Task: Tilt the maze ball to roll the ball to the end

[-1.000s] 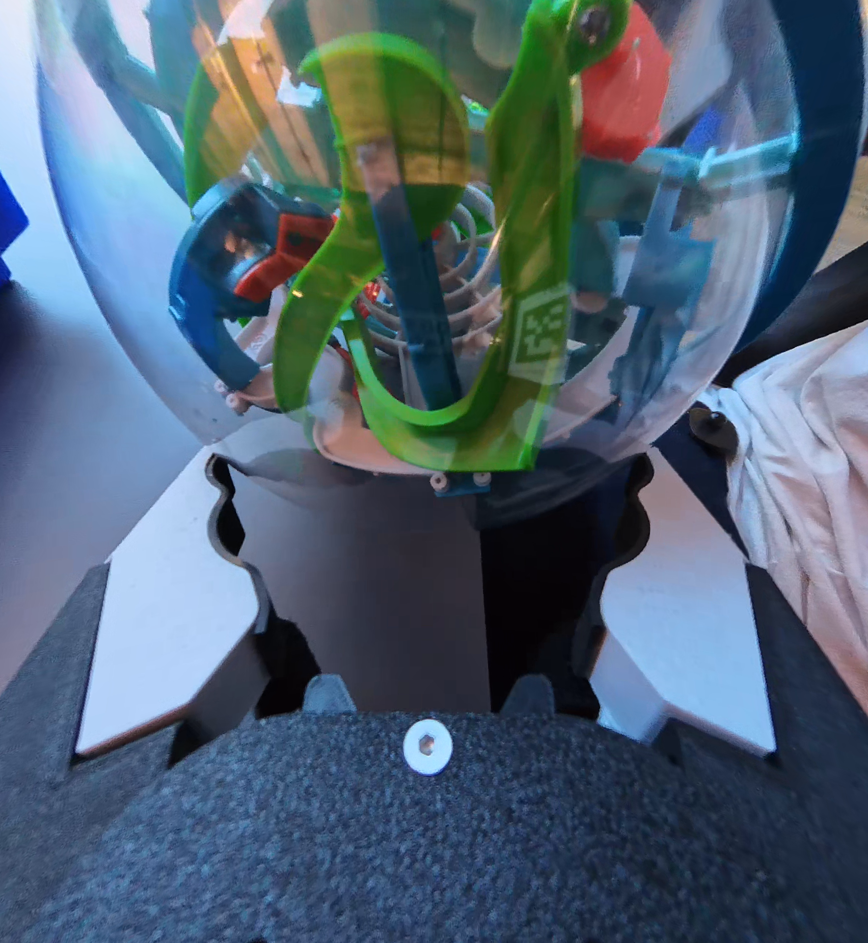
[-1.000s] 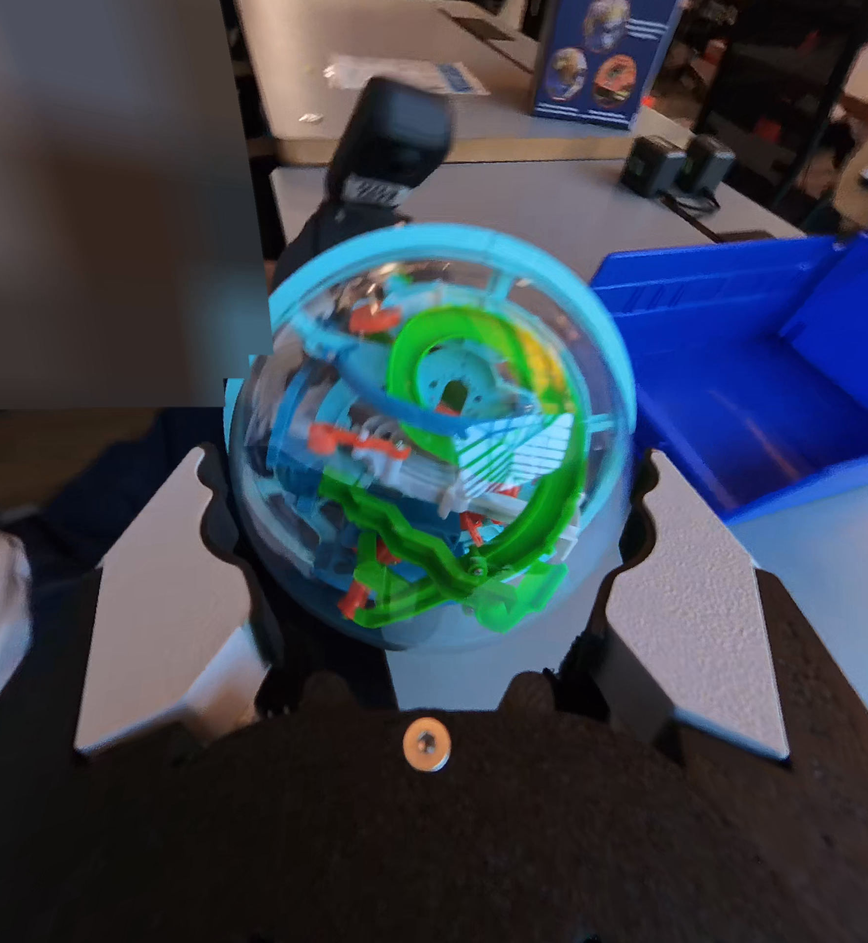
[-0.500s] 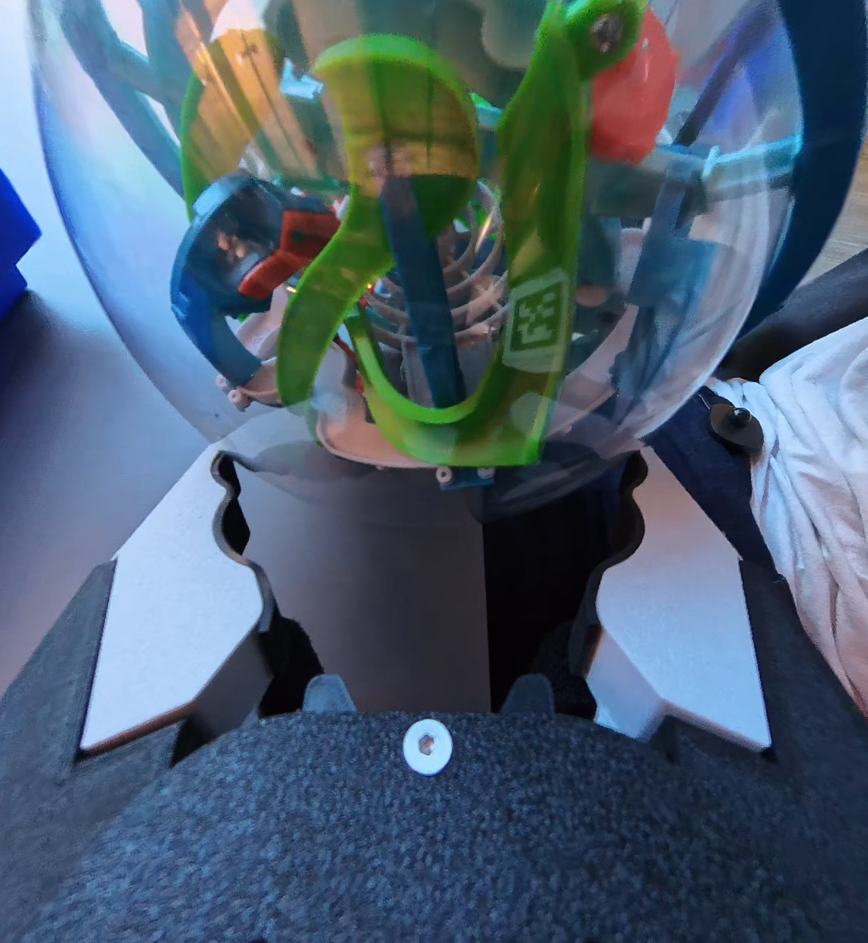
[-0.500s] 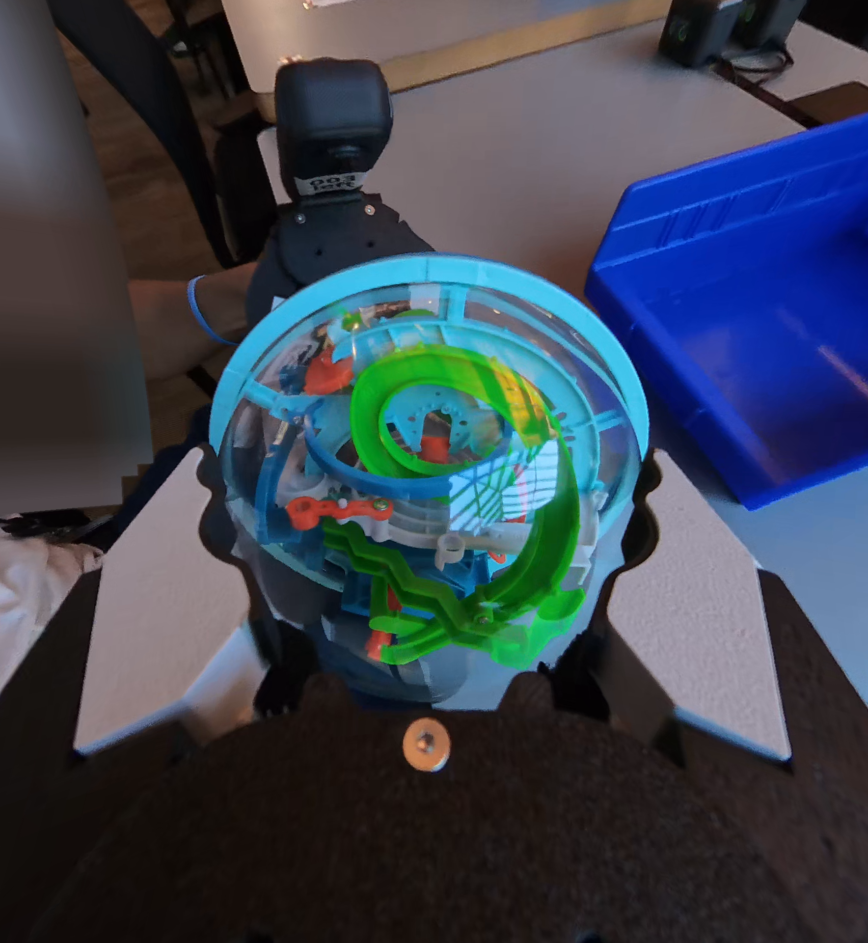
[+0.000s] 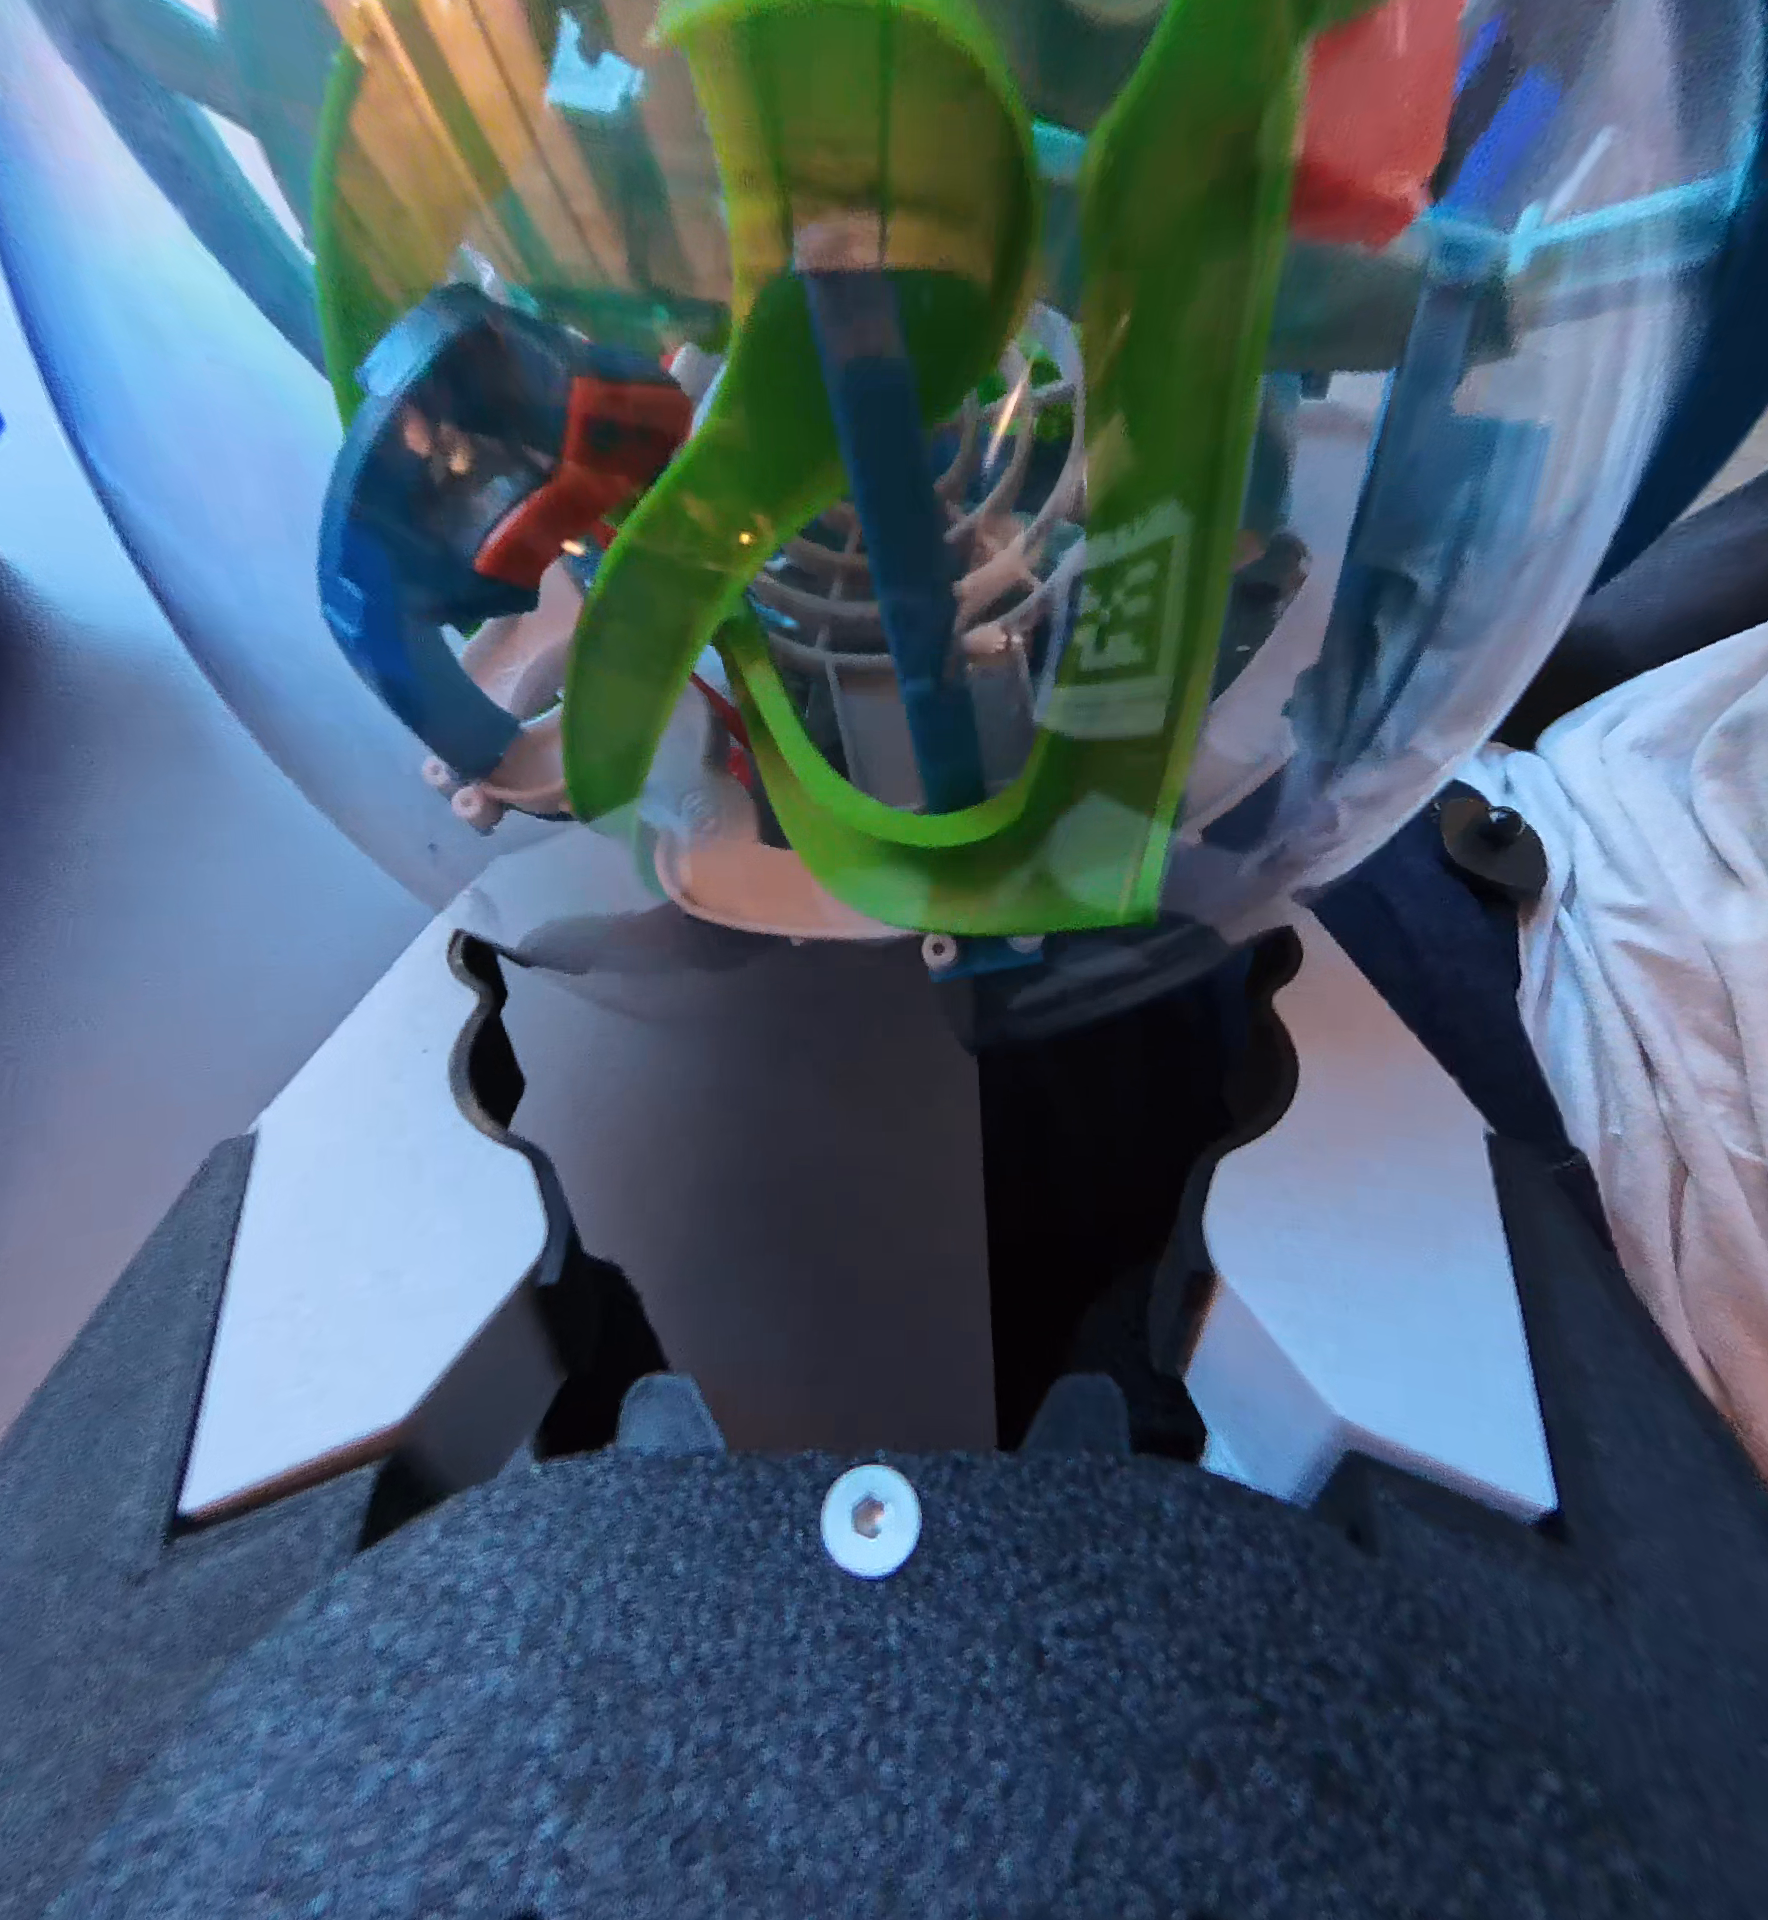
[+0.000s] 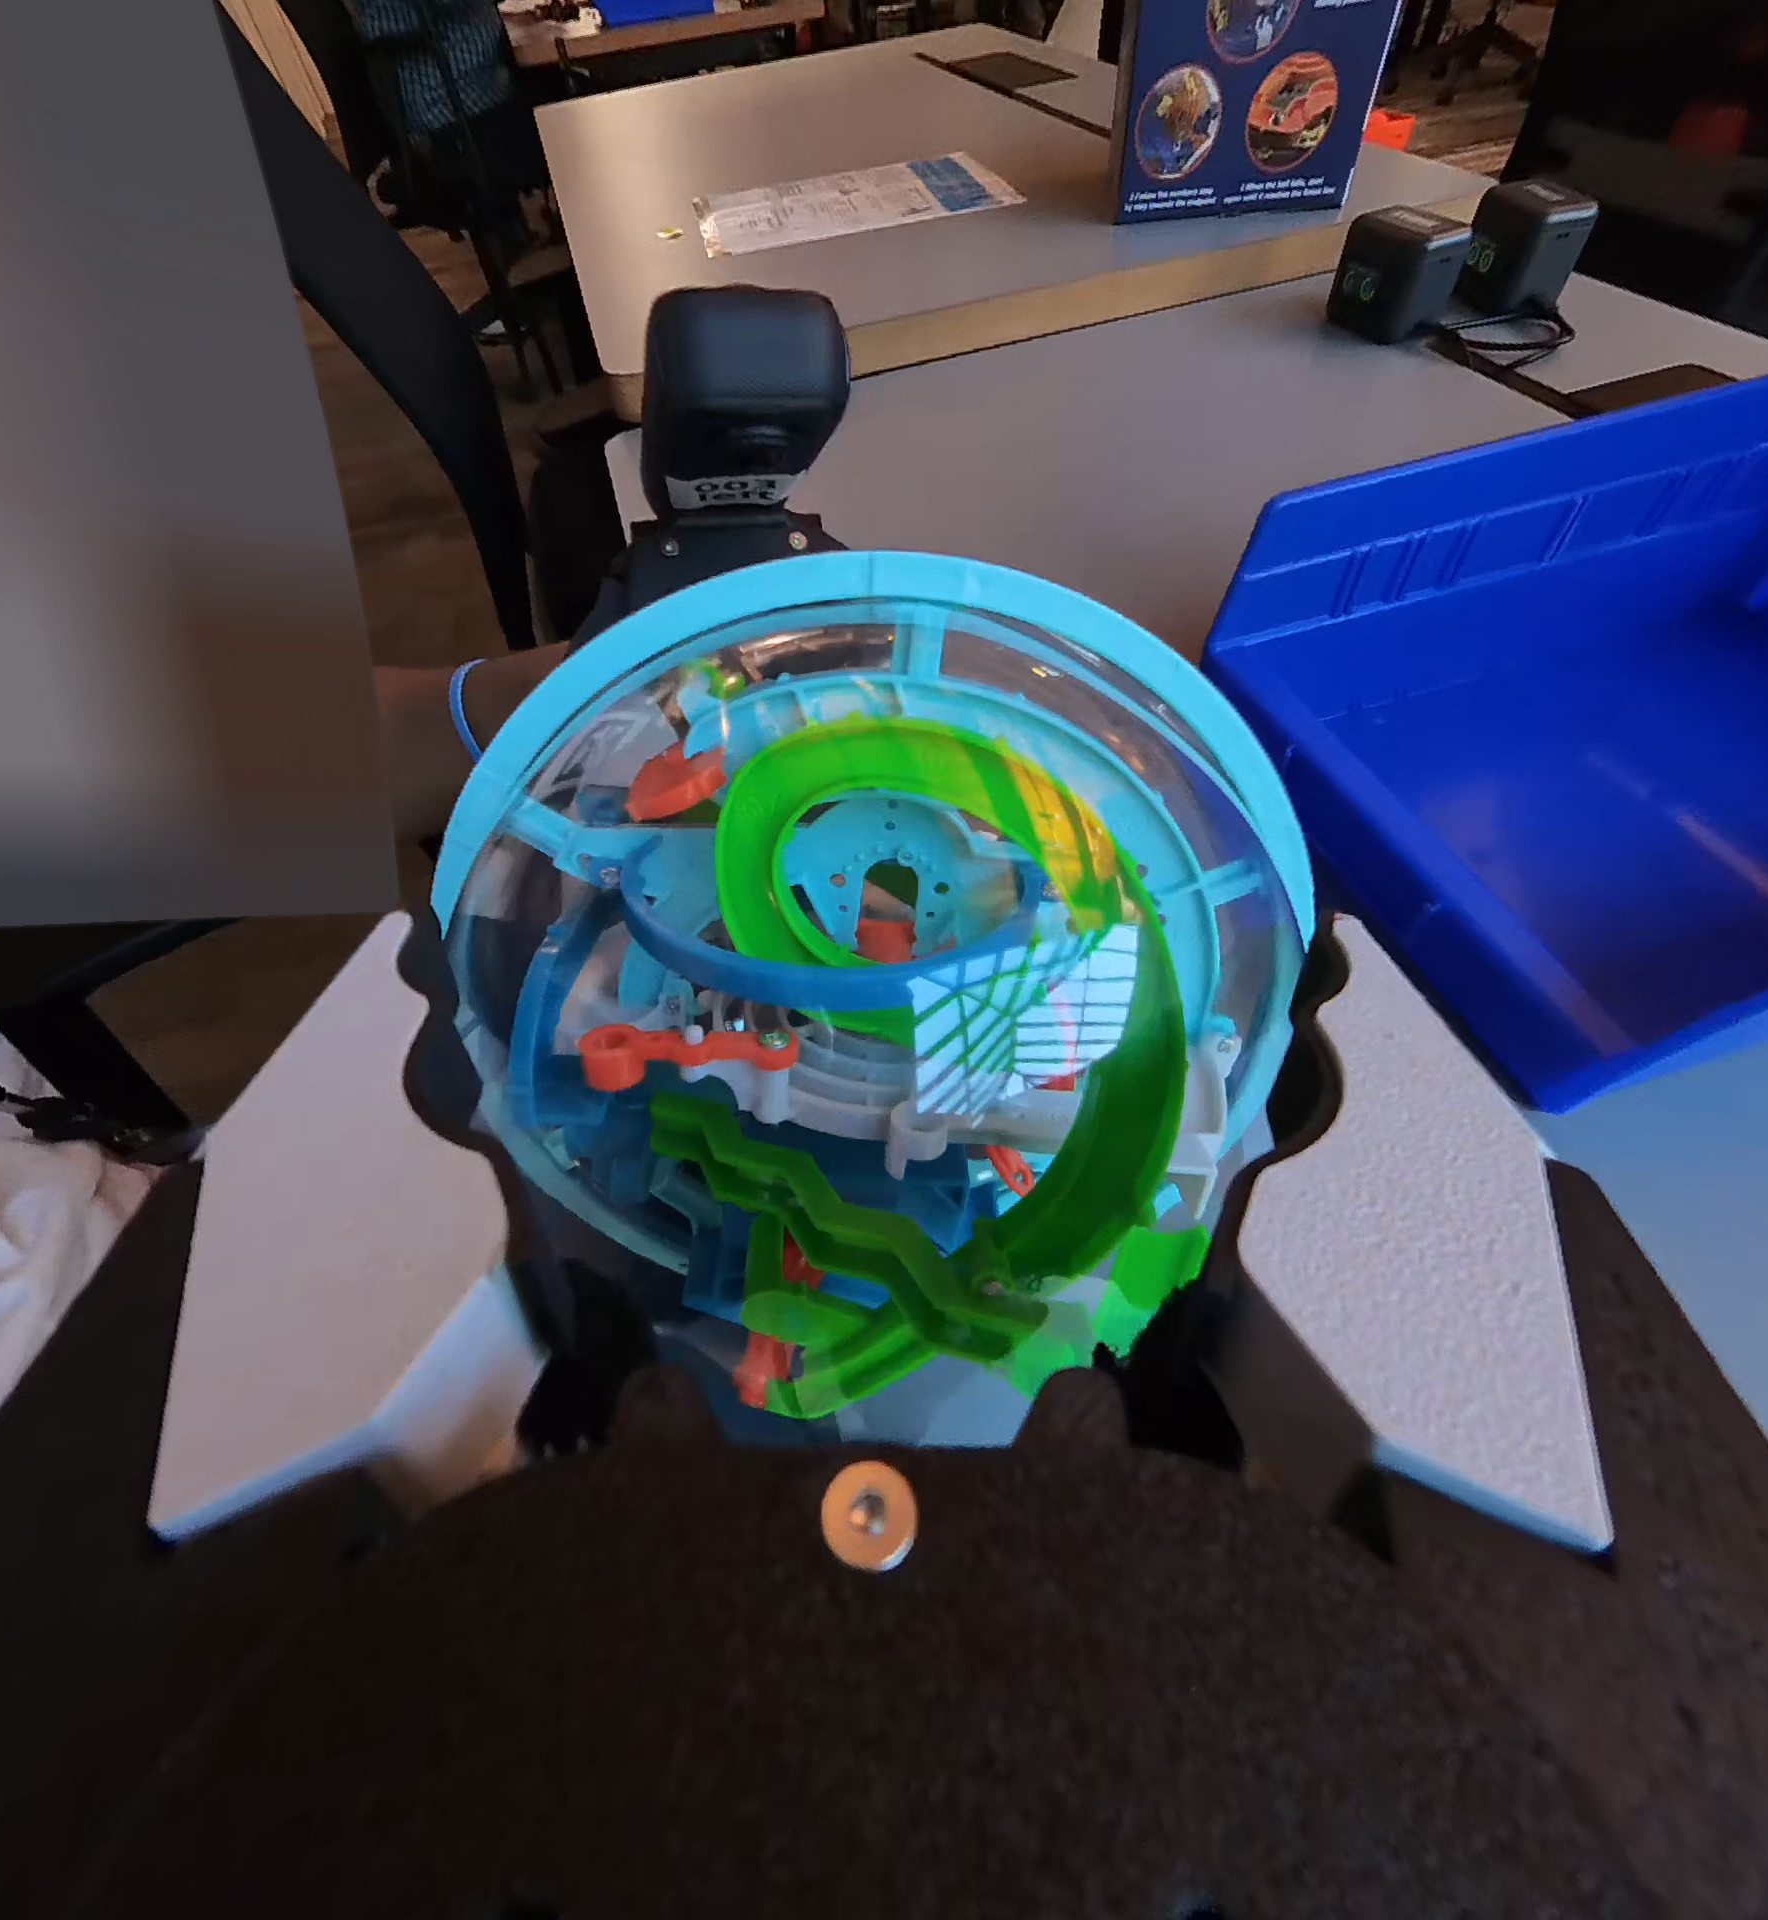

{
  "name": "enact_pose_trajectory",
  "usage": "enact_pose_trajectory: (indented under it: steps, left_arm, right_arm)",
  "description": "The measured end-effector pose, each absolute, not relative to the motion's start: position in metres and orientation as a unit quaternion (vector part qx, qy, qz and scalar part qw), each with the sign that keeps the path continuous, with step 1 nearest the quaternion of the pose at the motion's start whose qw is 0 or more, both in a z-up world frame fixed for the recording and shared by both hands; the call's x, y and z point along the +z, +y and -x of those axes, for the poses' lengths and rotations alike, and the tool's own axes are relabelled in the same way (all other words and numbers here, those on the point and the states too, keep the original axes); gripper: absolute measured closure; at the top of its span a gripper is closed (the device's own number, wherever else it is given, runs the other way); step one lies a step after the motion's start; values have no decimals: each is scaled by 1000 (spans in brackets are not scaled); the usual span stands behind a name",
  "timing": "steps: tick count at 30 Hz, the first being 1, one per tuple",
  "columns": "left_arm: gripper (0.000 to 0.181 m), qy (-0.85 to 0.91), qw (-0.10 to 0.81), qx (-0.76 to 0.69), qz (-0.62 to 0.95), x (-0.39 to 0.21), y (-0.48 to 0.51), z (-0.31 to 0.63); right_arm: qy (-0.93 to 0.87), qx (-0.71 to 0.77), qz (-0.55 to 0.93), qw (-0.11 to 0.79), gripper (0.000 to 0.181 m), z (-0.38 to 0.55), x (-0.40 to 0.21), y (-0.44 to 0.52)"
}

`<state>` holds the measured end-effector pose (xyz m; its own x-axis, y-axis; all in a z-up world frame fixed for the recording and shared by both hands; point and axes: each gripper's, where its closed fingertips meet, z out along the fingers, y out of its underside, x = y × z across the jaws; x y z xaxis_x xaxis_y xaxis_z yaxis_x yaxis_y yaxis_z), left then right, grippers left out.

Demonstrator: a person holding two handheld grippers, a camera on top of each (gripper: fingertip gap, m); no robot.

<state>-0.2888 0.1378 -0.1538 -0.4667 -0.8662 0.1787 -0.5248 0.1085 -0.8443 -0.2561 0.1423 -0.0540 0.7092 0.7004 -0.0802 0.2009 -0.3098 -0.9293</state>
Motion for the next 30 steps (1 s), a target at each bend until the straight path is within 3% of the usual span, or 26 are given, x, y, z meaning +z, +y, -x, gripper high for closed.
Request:
enact_pose_trajectory:
  steps: [1, 18, 28, 30]
  left_arm:
    - [43, 723, 186, -459, 482, -154, 138, 289]
    - [44, 734, 244, -416, 479, -136, 161, 305]
    - [43, 702, 248, -479, 465, -123, 155, 298]
    - [36, 692, 233, -494, 472, -125, 155, 296]
  right_arm:
    - [-295, 243, 771, 509, 28, 257, -54, 142]
    - [-333, 223, 763, 507, 28, 265, -54, 147]
    - [-317, 242, 756, 518, 28, 253, -56, 141]
    - [-316, 245, 756, 518, 28, 251, -56, 140]
